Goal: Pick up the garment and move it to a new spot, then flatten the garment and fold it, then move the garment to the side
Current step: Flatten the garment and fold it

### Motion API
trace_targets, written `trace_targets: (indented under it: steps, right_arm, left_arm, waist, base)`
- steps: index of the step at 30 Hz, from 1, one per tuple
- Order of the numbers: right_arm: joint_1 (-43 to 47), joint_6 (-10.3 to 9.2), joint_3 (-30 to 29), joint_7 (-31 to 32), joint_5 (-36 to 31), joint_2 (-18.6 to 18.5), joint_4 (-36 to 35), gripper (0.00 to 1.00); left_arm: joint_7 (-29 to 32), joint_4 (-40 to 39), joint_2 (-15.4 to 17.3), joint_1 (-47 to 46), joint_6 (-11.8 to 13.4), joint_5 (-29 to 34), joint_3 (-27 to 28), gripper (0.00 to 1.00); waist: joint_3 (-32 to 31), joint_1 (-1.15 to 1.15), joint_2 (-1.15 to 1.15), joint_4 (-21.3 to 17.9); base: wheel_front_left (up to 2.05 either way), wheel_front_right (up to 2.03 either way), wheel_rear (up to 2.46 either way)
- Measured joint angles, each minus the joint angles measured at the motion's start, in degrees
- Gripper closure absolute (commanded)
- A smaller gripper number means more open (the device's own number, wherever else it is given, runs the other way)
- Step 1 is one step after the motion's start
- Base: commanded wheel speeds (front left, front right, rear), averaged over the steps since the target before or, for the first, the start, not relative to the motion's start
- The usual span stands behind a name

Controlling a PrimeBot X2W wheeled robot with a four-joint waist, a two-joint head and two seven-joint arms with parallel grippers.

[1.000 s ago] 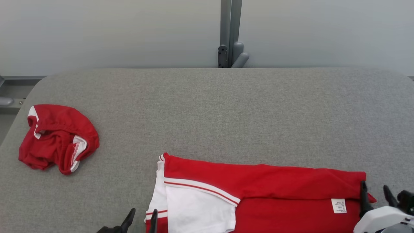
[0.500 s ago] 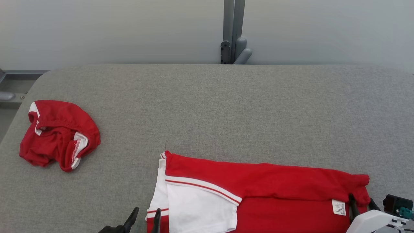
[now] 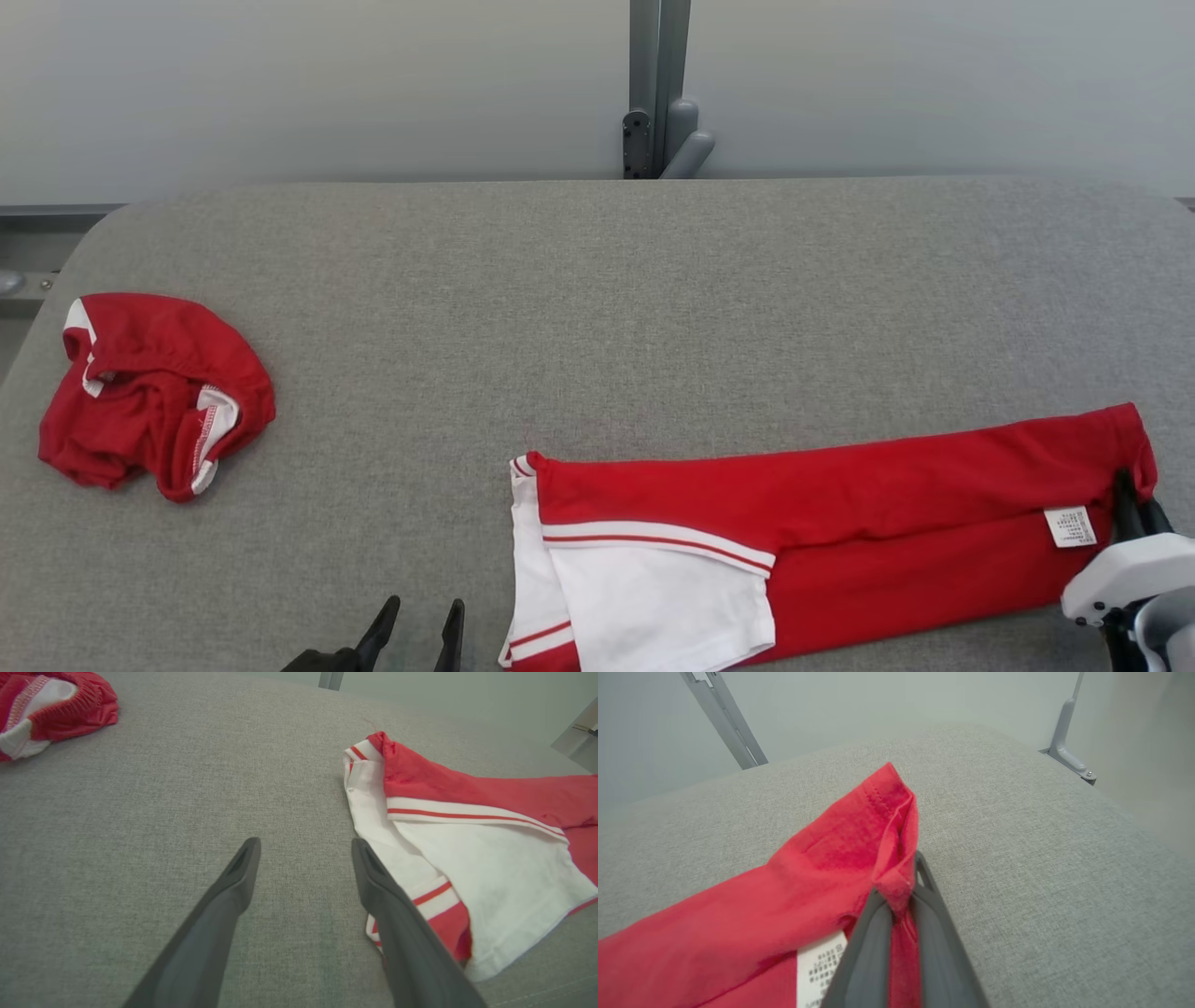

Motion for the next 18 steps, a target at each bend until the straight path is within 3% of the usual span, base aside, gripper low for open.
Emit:
trace_targets:
  steps: [3,6,13,14,18]
  right_arm:
    - [0.2,-0.05,-0.6,0.0,-2.4,1.7,-3.1,1.0]
    - [0.6,-0.05,4.1,0.0,-2.5,3.8,-6.5,1.0]
    - [3.6,-0.05,26.0,0.1,5.8,3.4,-13.1,1.0]
    - [3.8,-0.05,32.3,1.1,9.4,3.2,-14.6,1.0]
    - [2.7,-0.05,43.4,2.5,14.8,3.8,-17.9,1.0]
  left_arm:
    - [0.0,0.3,0.0,-0.1,0.0,0.0,-0.2,0.0]
    - [0.0,0.8,-0.1,-0.1,0.0,-0.2,-0.4,0.0]
    - [0.0,1.3,-0.2,-0.1,0.0,-0.5,-1.4,0.0]
    - [0.0,1.4,-0.2,-0.1,0.0,-0.5,-1.6,0.0]
    - [0.0,1.5,-0.3,-0.1,0.0,-0.6,-2.2,0.0]
  waist:
    - [-0.2,0.0,0.0,-0.2]
    - [-0.5,0.0,0.0,-0.5]
    - [-1.3,0.0,0.0,-0.8]
    - [-1.4,0.0,0.0,-0.6]
    - [-1.5,0.0,0.0,0.0]
  base:
    - [0.0,0.0,0.0]
    - [0.0,0.0,0.0]
    - [0.0,0.0,0.0]
    - [0.0,0.0,0.0]
    - [0.0,0.0,0.0]
